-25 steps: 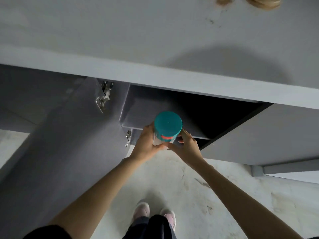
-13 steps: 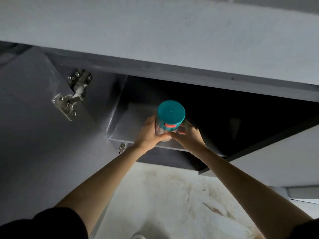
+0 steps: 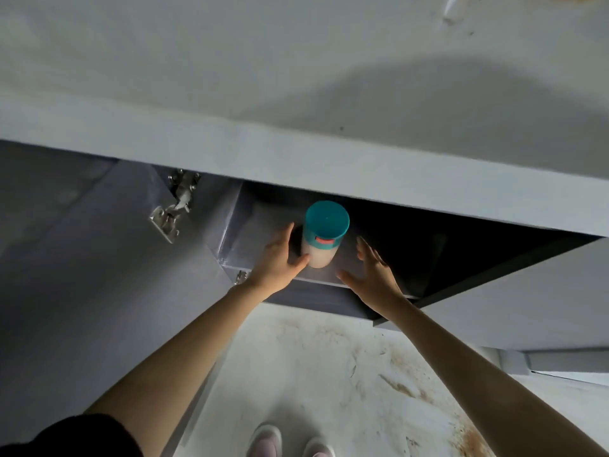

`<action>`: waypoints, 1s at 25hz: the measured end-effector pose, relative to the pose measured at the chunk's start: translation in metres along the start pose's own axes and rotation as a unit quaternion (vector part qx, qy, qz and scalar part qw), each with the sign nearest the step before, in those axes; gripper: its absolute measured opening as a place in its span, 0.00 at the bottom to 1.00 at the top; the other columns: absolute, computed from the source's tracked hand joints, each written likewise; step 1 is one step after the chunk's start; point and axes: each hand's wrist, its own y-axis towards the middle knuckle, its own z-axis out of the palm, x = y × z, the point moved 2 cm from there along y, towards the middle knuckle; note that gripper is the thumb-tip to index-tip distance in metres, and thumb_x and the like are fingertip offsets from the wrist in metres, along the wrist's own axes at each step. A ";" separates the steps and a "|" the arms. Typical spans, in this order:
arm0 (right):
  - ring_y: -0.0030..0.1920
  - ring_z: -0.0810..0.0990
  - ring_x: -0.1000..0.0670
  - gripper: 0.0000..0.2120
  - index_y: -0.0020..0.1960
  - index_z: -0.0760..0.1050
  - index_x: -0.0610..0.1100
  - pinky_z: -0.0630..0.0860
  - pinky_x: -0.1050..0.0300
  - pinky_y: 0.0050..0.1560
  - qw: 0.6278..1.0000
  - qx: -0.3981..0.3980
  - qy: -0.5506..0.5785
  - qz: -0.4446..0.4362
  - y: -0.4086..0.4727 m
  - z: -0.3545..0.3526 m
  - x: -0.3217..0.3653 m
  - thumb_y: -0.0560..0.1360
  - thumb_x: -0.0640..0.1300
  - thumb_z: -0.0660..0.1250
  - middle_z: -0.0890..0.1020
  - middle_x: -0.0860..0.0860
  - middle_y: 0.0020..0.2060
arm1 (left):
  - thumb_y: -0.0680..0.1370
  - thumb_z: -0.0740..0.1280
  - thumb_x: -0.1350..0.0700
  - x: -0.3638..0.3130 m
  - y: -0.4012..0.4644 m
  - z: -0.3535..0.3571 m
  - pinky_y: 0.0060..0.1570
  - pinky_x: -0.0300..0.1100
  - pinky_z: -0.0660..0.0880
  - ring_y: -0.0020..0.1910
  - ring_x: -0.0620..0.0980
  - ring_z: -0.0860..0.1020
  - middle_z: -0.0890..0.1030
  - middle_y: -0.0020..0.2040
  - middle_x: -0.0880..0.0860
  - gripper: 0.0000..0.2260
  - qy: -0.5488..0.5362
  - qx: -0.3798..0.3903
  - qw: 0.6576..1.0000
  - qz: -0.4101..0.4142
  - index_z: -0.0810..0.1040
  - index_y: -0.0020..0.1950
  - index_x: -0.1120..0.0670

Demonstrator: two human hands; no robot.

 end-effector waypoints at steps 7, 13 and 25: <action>0.63 0.71 0.45 0.19 0.65 0.68 0.44 0.67 0.55 0.63 0.999 -0.006 -0.027 -0.015 -0.101 -0.073 0.067 0.75 0.41 0.61 0.73 0.45 0.64 | 0.77 0.59 0.56 -0.075 -0.090 -0.069 0.56 0.47 0.74 0.58 0.55 0.76 0.77 0.61 0.56 0.14 0.111 0.031 0.992 0.041 0.72 0.61 0.55; 0.53 0.79 0.49 0.12 0.58 0.74 0.46 0.75 0.56 0.54 0.998 -0.021 -0.029 -0.055 -0.177 -0.150 0.138 0.76 0.42 0.59 0.80 0.48 0.55 | 0.77 0.58 0.54 -0.149 -0.146 -0.133 0.52 0.47 0.75 0.54 0.53 0.78 0.82 0.54 0.52 0.11 0.176 0.079 0.978 0.080 0.75 0.56 0.52; 0.52 0.79 0.46 0.11 0.55 0.75 0.48 0.74 0.49 0.57 0.985 -0.124 -0.083 -0.087 -0.180 -0.302 0.208 0.75 0.43 0.59 0.82 0.48 0.51 | 0.75 0.61 0.61 -0.283 -0.126 -0.267 0.52 0.47 0.75 0.48 0.54 0.79 0.83 0.50 0.55 0.08 0.163 -0.011 0.958 0.234 0.79 0.50 0.56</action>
